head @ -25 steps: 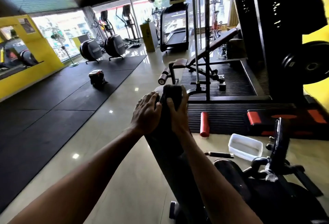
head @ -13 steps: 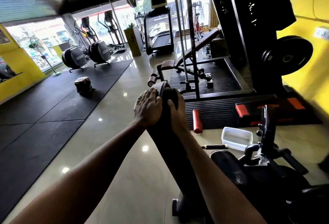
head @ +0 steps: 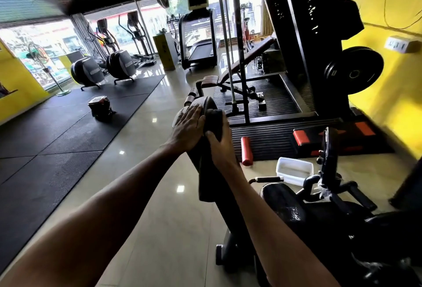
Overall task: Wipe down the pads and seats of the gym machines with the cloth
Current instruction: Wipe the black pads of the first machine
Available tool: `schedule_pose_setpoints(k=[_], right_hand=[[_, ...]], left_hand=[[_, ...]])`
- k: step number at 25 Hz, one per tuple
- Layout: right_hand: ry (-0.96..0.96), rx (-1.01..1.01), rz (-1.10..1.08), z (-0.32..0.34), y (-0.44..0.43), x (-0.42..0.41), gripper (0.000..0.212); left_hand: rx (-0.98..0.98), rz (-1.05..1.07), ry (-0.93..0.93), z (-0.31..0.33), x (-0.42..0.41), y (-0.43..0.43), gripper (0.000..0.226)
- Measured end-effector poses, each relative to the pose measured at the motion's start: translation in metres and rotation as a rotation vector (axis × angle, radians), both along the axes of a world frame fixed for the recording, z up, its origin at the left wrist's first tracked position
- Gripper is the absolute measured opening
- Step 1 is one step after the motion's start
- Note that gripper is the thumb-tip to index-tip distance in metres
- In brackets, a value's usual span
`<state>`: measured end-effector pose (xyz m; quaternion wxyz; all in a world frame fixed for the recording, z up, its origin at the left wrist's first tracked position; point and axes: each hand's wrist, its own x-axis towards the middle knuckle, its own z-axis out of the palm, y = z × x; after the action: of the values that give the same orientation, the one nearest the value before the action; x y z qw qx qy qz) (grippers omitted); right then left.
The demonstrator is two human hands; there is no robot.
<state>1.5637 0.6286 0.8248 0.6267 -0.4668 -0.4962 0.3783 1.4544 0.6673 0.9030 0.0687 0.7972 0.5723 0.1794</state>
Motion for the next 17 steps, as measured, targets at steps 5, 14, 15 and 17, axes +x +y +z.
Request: schedule_pose_setpoints(k=[5, 14, 15, 17], right_hand=[[-0.041, -0.017, -0.028, -0.061, -0.031, 0.009, 0.068], [-0.142, 0.016, -0.036, 0.001, -0.036, -0.018, 0.11], [-0.18, 0.023, -0.019, -0.001, -0.029, -0.013, 0.118], [-0.23, 0.055, -0.01, -0.005, -0.017, -0.005, 0.127]], left_hand=[[0.028, -0.012, 0.0, -0.002, 0.0, 0.0, 0.055], [0.057, -0.031, -0.005, -0.007, -0.003, 0.002, 0.058], [0.065, -0.031, -0.012, -0.007, -0.004, 0.004, 0.055], [0.062, -0.018, -0.025, -0.006, -0.003, 0.006, 0.052]])
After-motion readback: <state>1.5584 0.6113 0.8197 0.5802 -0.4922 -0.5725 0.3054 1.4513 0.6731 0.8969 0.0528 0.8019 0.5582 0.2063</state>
